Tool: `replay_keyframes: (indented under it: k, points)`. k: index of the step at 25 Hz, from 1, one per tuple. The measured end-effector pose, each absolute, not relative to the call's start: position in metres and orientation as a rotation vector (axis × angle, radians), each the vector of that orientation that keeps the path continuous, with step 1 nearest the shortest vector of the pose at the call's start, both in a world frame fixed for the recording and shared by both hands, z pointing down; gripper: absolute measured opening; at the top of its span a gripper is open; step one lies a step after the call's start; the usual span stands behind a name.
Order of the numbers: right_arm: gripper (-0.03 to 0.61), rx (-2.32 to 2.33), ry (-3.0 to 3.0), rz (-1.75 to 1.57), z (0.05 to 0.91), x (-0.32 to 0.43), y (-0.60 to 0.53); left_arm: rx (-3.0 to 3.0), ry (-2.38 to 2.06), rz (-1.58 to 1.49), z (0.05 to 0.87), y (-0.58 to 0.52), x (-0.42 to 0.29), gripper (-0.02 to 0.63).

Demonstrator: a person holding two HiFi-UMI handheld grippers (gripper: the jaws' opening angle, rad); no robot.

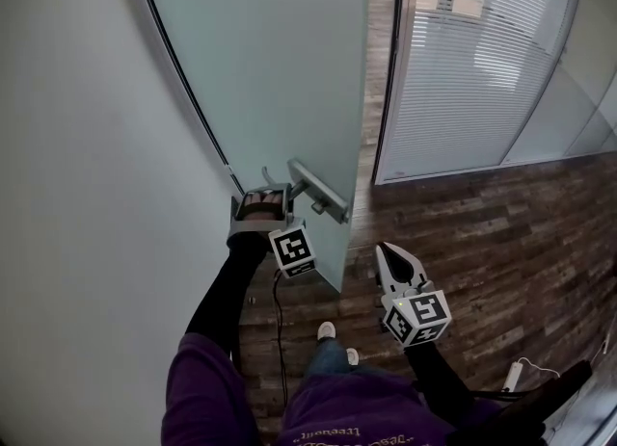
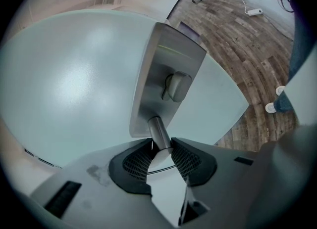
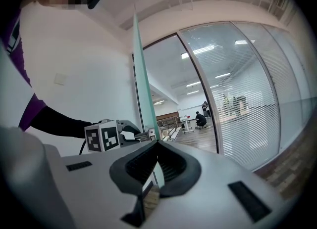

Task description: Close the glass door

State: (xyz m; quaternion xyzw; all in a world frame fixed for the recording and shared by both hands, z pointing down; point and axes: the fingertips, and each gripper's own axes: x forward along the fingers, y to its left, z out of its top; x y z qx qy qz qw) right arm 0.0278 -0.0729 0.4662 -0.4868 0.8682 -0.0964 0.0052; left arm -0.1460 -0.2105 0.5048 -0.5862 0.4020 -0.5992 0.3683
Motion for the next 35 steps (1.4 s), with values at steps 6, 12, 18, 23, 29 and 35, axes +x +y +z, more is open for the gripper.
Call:
replay_keyframes:
  k: [6,12,18,23,29,35]
  points:
    - [-0.009,-1.572,2.686,-0.319,0.462,0.031,-0.1,-1.539,0.975,-1.523,0.503,-0.226,-0.129,0.123]
    - [-0.009,-1.601,2.667,-0.305,0.462,0.018,-0.119,-1.557,0.963,-1.513,0.507,-0.234,-0.119,0.123]
    - [-0.009,-1.662,2.64,-0.292,0.464,0.015,-0.134,-1.602,0.901,-1.466,0.508,-0.244,-0.106,0.123]
    - [-0.009,-1.722,2.611,-0.305,0.464,0.021,-0.156,-1.646,0.847,-1.434,0.506,-0.261,-0.094,0.123]
    - [-0.009,-1.769,2.581,-0.3,0.462,0.026,-0.175,-1.677,0.823,-1.395,0.504,-0.275,-0.079,0.123]
    - [-0.009,-1.812,2.554,-0.289,0.466,0.025,-0.192,-1.704,0.807,-1.365,0.505,-0.29,-0.071,0.123]
